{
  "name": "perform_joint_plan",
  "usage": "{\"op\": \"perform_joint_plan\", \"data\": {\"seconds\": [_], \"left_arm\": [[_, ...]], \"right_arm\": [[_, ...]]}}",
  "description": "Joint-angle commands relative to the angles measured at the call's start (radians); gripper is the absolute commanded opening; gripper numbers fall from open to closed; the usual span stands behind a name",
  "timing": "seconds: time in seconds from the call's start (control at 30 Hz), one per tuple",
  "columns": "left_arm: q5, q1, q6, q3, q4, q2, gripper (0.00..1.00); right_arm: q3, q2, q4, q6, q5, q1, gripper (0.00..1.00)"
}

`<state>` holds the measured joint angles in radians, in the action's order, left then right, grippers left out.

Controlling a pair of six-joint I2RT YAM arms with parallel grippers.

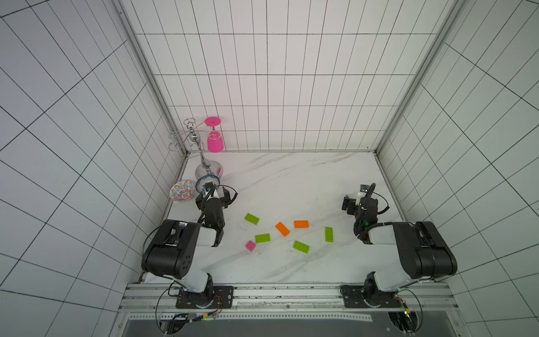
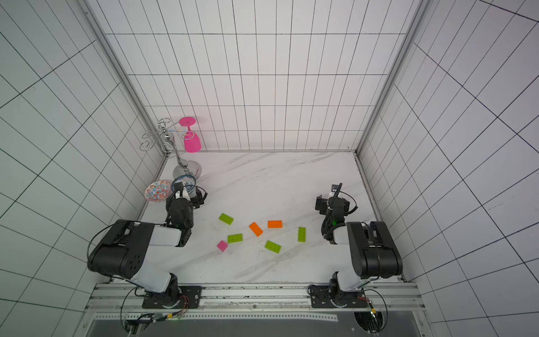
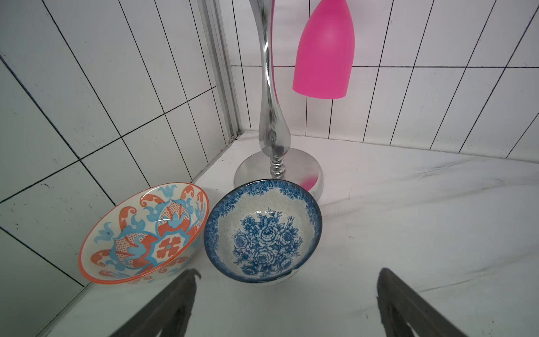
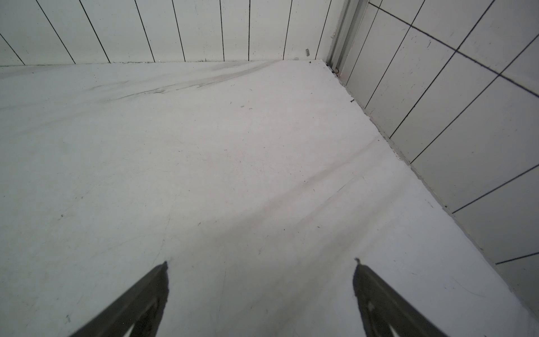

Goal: Assemble a small pinwheel with lego
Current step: Move the lego brick at the center of the board.

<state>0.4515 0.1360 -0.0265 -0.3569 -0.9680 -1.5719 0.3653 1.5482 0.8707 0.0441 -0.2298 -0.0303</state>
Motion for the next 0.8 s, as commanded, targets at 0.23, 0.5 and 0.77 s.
{"op": "perform_joint_plan", "data": {"seconds": [0.23, 0.5, 0.77], "left_arm": [[-0.004, 0.002, 0.002, 0.001, -0.02, 0.004, 0.97], [-0.005, 0.002, 0.003, 0.002, -0.02, 0.003, 0.97], [0.039, 0.075, 0.11, 0.088, -0.149, 0.095, 0.98]], "right_arm": [[0.037, -0.007, 0.003, 0.029, -0.015, 0.015, 0.98], [0.038, -0.007, 0.003, 0.028, -0.016, 0.015, 0.99], [0.051, -0.107, -0.097, 0.006, -0.045, -0.005, 0.99]]}}
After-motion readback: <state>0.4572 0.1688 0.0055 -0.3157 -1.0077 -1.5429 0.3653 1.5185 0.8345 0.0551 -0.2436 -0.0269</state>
